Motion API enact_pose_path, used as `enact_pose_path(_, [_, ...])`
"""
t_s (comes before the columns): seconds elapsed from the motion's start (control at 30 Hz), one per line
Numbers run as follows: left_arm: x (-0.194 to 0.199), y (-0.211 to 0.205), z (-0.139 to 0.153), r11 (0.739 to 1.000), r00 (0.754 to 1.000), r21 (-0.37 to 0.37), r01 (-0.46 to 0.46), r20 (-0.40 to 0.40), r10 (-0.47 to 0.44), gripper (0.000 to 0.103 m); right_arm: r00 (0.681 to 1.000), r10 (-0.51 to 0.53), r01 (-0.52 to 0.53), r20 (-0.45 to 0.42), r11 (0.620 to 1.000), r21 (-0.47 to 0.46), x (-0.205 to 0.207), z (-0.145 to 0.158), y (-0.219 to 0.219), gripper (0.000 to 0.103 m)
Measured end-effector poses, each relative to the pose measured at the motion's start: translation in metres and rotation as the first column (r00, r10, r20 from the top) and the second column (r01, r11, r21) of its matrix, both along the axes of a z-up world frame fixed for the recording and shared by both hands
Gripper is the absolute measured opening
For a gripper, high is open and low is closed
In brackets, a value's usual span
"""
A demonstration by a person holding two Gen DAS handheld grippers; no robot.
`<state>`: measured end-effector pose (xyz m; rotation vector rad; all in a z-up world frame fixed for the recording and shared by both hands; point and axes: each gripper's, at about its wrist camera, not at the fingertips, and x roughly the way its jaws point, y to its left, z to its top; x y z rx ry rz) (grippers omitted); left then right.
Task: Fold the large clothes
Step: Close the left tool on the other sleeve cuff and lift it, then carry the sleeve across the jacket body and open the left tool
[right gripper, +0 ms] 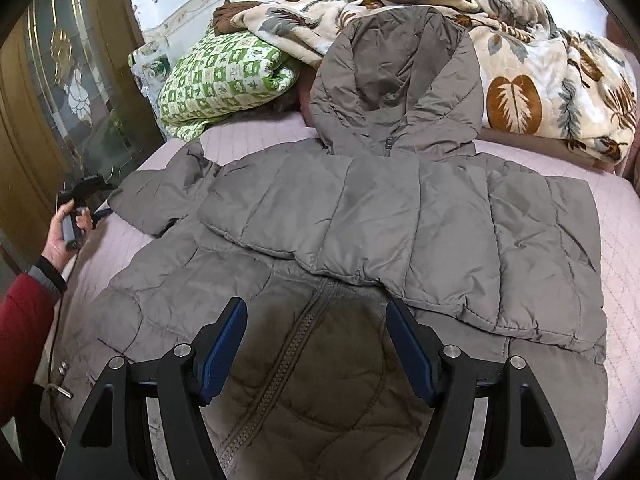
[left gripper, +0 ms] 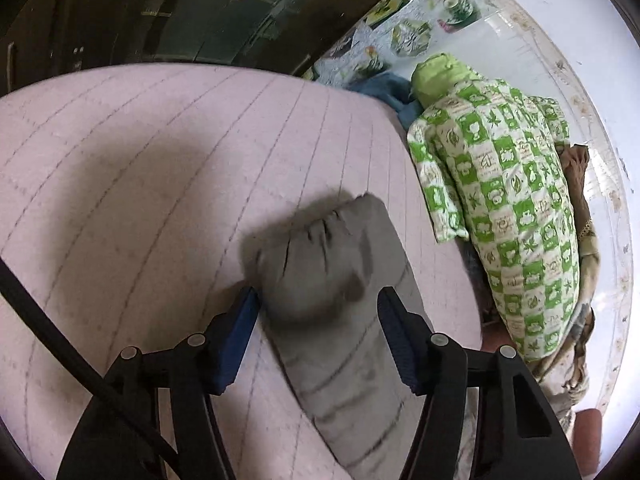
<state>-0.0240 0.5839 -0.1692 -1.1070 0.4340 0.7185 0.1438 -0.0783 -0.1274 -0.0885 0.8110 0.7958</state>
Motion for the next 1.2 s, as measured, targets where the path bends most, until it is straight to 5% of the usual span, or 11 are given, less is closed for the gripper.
enact_pose_path(0.1, [0.004,0.001,-0.002,0.999,1.0,0.031,-0.012,0.014,0.012,0.061,1.0,-0.007,0.007,-0.011,1.0,0.001,0.004,-0.003,0.0,0.076])
enact_pose_path(0.13, [0.006,0.0,-0.002,0.998,1.0,0.056,-0.016,0.007,0.016,0.054,1.0,-0.013,0.013,-0.013,1.0,0.001,0.005,-0.005,0.0,0.076])
enact_pose_path(0.17, [0.007,-0.001,-0.001,0.997,1.0,0.078,-0.025,-0.008,0.025,0.024,1.0,-0.017,0.017,-0.019,1.0,0.002,0.007,-0.006,-0.001,0.076])
enact_pose_path(0.2, [0.009,-0.001,-0.003,0.997,1.0,0.074,-0.021,-0.009,0.022,0.021,1.0,-0.019,0.019,-0.024,1.0,0.004,0.008,-0.007,-0.001,0.076])
enact_pose_path(0.4, [0.006,-0.009,0.013,0.993,0.999,0.116,-0.037,0.02,0.035,0.018,0.998,-0.046,0.047,-0.032,0.998,0.033,0.014,-0.004,-0.008,0.076])
enact_pose_path(0.6, [0.009,-0.039,0.075,0.97,0.999,0.245,0.012,0.044,-0.023,0.017,0.997,-0.079,0.079,-0.001,0.995,0.057,0.015,0.007,-0.016,0.076])
enact_pose_path(0.97, [0.018,-0.153,0.212,0.884,0.978,0.451,0.125,0.095,-0.188,0.016,0.99,-0.142,0.139,0.018,0.982,0.129,0.024,0.028,-0.042,0.076])
enact_pose_path(1.2, [0.035,-0.227,0.264,0.83,0.957,0.522,0.198,0.079,-0.279,0.016,0.983,-0.183,0.184,-0.024,0.964,0.193,0.034,0.037,-0.072,0.076])
